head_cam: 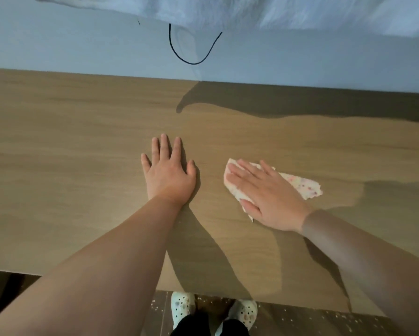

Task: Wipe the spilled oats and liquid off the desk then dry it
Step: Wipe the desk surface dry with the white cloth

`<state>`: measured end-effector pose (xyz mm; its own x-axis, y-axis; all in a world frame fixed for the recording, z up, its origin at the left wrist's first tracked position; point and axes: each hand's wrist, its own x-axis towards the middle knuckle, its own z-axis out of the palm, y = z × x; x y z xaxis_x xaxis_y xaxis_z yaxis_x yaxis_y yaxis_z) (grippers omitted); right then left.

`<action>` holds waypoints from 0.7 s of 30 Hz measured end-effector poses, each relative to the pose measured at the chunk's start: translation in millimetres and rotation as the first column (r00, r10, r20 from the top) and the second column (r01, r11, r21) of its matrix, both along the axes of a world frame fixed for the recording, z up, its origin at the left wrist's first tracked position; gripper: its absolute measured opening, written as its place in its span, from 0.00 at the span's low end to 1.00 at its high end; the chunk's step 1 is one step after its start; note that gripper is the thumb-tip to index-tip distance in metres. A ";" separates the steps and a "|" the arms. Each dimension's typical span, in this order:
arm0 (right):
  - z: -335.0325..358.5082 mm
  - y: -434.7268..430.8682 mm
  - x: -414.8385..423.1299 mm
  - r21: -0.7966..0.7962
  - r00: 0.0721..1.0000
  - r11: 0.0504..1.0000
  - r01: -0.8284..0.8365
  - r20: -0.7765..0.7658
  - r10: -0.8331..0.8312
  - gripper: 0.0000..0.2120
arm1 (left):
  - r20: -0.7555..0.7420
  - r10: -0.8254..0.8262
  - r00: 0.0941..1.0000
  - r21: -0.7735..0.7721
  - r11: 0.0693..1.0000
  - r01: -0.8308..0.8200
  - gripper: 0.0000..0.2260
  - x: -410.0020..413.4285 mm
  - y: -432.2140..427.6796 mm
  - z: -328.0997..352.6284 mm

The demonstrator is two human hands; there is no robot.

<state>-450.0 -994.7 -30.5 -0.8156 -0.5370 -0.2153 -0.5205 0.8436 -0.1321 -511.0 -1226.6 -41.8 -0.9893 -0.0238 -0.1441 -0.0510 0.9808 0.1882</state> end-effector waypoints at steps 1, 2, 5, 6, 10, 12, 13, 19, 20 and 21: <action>-1.7 13.7 -4.9 0.018 0.999 1.000 0.013 -0.030 -0.012 0.29 | 0.000 0.005 1.000 -0.002 1.000 -0.005 0.29 0.2 0.2 0.2; -3.9 24.1 -14.7 0.034 0.991 0.991 0.126 -0.057 -0.124 0.30 | 0.002 0.007 1.000 -0.004 1.000 -0.007 0.29 0.2 0.3 0.9; -6.0 21.8 -53.3 0.013 0.765 0.766 0.643 -0.058 -0.642 0.28 | 0.011 0.001 1.000 -0.006 1.000 -0.001 0.29 0.4 0.6 1.9; -6.3 6.3 -56.9 0.002 0.689 0.690 0.724 -0.056 -0.723 0.28 | 0.014 0.001 1.000 -0.004 1.000 -0.001 0.29 0.3 0.4 1.8; -5.6 -55.0 -1.4 -0.026 0.911 0.913 0.408 -0.053 -0.409 0.29 | 0.012 -0.009 1.000 -0.002 1.000 0.009 0.29 0.0 -0.5 0.1; -5.7 -62.7 41.7 -0.059 0.992 0.991 0.123 -0.036 -0.125 0.28 | 0.013 -0.010 1.000 0.004 1.000 0.010 0.29 -0.9 -0.1 -0.9; -3.5 -58.7 51.2 -0.072 0.999 0.996 0.046 -0.018 -0.047 0.28 | 0.011 -0.009 1.000 0.007 1.000 0.009 0.29 -1.0 -0.2 -1.2; 0.8 -2.9 -18.9 -0.004 0.806 0.808 0.589 -0.068 -0.588 0.25 | 0.024 -0.030 0.999 0.008 1.000 0.030 0.29 -0.3 -0.3 -0.1; 1.6 -3.7 -25.0 -0.017 0.710 0.711 0.703 -0.052 -0.703 0.27 | 0.023 -0.031 0.999 0.006 0.999 0.031 0.29 -0.2 -0.6 -0.4; -0.4 -14.5 -21.0 -0.024 0.668 0.669 0.743 -0.039 -0.743 0.28 | 0.024 -0.030 0.999 0.004 1.000 0.030 0.29 -0.1 -1.1 -0.8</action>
<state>-471.0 -1009.2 -30.9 -0.9531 0.2501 -0.1703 0.2736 0.9527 -0.1321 -511.1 -1227.7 -42.7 -0.9858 0.0066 -0.1676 -0.0258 0.9813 0.1907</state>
